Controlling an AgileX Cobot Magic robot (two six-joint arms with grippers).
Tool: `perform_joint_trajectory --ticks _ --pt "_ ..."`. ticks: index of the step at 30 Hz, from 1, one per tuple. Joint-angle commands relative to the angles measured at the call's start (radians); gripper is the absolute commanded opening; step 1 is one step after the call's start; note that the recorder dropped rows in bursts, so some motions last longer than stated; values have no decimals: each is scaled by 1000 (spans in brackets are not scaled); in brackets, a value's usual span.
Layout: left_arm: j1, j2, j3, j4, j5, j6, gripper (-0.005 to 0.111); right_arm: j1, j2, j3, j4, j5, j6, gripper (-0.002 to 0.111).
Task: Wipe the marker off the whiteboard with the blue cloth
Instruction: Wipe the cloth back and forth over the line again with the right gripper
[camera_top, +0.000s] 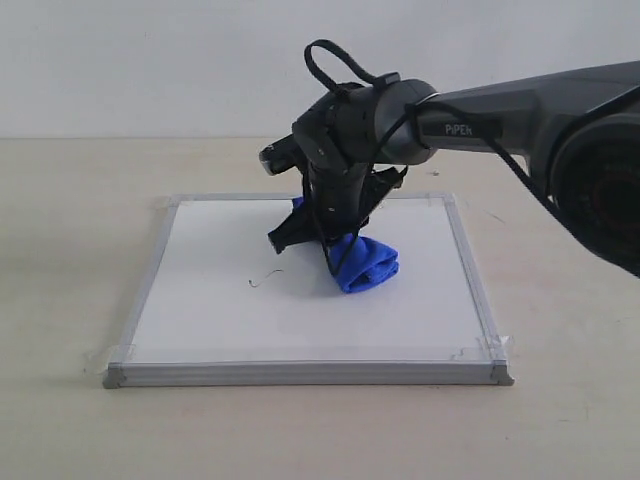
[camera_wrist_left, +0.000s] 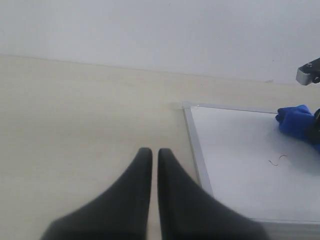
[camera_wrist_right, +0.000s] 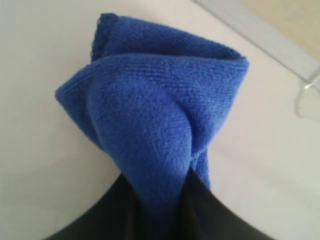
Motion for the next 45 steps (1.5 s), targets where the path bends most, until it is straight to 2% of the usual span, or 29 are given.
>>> perform_joint_trajectory --ticks 1,8,11,13,15,18,20,22,25,31,32,34,37,38,39,40,42,43,45 --pt "-3 -3 4 -8 3 5 4 18 11 5 76 -41 -90 0" --pt "-3 -3 4 -8 3 5 4 101 13 5 552 -70 -579 0" --pt "-3 -3 4 -8 3 5 4 103 13 5 604 -59 -635 0" --pt "-3 -3 4 -8 3 5 4 92 13 5 523 -53 -593 0" --pt "-3 -3 4 -8 3 5 4 80 17 5 361 -51 -459 0" --pt "-3 -3 4 -8 3 5 4 54 26 5 14 -6 -118 0" --pt "-3 -3 4 -8 3 5 4 49 30 5 -163 52 32 0" --pt "-3 -3 4 -8 3 5 4 49 31 5 -194 72 45 0" --pt "-3 -3 4 -8 3 5 4 64 31 5 -38 36 -90 0" --pt "-3 -3 4 -8 3 5 4 105 31 5 723 -20 -772 0" --pt "-3 -3 4 -8 3 5 4 109 31 5 804 -10 -854 0" --pt "-3 -3 4 -8 3 5 4 109 31 5 852 -14 -892 0" --pt "-3 -3 4 -8 3 5 4 100 31 5 730 -41 -806 0" --pt "-3 -3 4 -8 3 5 4 88 33 5 520 -69 -608 0" --pt "-3 -3 4 -8 3 5 4 82 33 5 419 -71 -482 0" --pt "-3 -3 4 -8 3 5 4 72 35 5 160 -49 -215 0" --pt "-3 -3 4 -8 3 5 4 70 37 5 -119 21 -5 0" --pt "-3 -3 4 -8 3 5 4 75 37 5 -170 48 24 0" --pt "-3 -3 4 -8 3 5 4 75 37 5 -127 58 5 0"
